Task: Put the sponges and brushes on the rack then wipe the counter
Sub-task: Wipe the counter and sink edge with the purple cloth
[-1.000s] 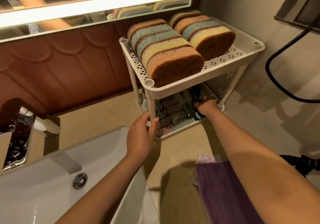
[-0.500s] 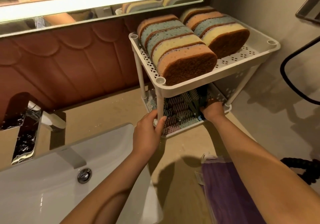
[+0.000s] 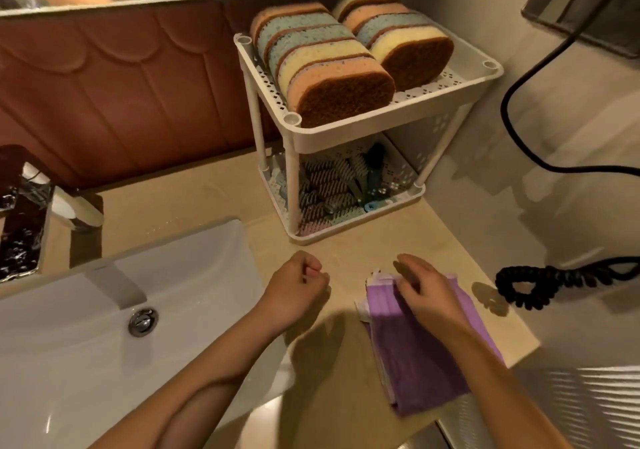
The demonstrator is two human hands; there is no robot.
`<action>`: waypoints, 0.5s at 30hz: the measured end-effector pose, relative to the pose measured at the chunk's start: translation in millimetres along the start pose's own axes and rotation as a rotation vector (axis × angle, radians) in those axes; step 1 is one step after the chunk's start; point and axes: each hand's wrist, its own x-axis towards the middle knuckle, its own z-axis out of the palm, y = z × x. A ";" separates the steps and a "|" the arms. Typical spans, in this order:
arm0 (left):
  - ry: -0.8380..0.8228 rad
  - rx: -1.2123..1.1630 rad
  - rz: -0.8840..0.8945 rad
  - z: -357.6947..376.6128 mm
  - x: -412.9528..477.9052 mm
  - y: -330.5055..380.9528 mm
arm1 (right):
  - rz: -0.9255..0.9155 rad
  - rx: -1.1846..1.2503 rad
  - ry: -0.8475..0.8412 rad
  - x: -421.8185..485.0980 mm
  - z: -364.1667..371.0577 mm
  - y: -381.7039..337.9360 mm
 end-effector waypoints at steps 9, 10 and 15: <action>-0.043 0.474 0.583 98.1 -22.6 -25.4 | 0.158 -0.571 0.192 -39.4 24.0 53.4; -0.034 0.552 0.610 103.4 -18.2 -29.5 | 0.156 -0.553 0.184 -37.4 25.7 55.3; -0.070 0.818 0.619 119.6 1.3 -26.8 | 0.169 -0.523 0.143 -23.5 29.8 61.6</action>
